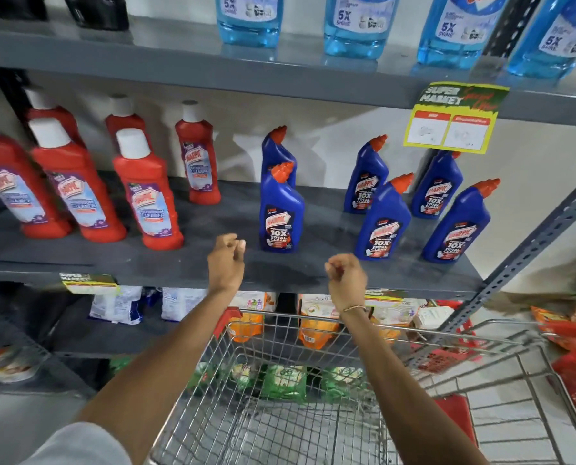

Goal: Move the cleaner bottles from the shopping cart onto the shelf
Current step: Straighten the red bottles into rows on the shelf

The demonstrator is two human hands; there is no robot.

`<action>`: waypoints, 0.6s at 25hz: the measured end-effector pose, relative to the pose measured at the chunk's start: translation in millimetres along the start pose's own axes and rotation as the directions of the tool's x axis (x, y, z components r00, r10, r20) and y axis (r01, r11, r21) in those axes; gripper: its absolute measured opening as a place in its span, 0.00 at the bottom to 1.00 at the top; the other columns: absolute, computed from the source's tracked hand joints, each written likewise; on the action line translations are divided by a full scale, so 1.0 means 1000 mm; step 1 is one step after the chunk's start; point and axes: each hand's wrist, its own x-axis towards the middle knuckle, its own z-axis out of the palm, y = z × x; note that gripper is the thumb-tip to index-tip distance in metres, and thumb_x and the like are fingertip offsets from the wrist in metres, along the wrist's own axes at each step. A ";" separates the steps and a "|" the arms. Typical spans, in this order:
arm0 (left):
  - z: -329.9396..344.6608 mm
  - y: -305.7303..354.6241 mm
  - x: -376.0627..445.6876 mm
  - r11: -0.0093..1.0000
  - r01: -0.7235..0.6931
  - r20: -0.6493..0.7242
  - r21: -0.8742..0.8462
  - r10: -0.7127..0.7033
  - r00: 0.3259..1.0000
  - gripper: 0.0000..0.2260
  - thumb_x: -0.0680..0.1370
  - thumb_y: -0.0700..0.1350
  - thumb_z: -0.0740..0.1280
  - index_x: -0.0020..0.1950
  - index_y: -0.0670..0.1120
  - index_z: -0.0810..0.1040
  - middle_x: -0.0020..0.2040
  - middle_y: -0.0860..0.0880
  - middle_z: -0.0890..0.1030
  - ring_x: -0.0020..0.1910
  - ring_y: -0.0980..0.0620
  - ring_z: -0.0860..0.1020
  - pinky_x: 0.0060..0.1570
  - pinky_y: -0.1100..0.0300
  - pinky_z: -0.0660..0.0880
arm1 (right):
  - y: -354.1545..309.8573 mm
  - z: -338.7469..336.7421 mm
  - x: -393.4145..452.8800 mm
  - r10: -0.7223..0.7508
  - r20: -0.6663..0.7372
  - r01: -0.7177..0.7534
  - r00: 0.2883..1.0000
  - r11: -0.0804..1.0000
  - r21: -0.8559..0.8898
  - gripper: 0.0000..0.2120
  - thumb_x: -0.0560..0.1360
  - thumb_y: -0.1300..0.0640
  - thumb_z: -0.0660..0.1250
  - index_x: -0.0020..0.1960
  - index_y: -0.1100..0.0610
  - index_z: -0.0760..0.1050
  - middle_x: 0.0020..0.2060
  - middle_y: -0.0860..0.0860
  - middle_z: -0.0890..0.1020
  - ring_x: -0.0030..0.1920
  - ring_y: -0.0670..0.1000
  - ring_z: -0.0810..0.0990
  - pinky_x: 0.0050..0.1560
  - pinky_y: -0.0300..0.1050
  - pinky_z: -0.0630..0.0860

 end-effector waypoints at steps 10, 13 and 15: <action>-0.180 -0.071 0.061 0.999 -0.046 -0.396 -0.025 0.033 0.918 0.04 0.76 0.41 0.63 0.46 0.40 0.73 0.43 0.42 0.73 0.46 0.42 0.69 0.51 0.61 0.69 | -0.138 0.162 -0.030 -0.122 0.293 0.113 0.948 0.992 0.047 0.07 0.72 0.64 0.68 0.50 0.65 0.76 0.46 0.61 0.83 0.43 0.54 0.80 0.52 0.43 0.76; -0.220 -0.098 0.097 0.992 0.061 -0.253 0.113 -0.031 0.967 0.33 0.71 0.44 0.72 0.67 0.30 0.60 0.65 0.31 0.66 0.66 0.35 0.64 0.68 0.51 0.59 | -0.162 0.209 -0.029 -0.028 0.481 -0.004 0.876 0.998 0.066 0.26 0.71 0.60 0.72 0.66 0.63 0.67 0.62 0.58 0.76 0.60 0.55 0.76 0.65 0.50 0.71; -0.231 -0.106 0.117 0.987 0.115 -0.099 0.109 -0.105 0.990 0.41 0.68 0.42 0.75 0.71 0.31 0.54 0.71 0.33 0.63 0.72 0.37 0.62 0.72 0.47 0.58 | -0.165 0.230 -0.027 -0.009 0.560 -0.003 0.828 1.000 0.020 0.36 0.69 0.59 0.74 0.70 0.63 0.60 0.67 0.57 0.72 0.67 0.56 0.70 0.68 0.50 0.67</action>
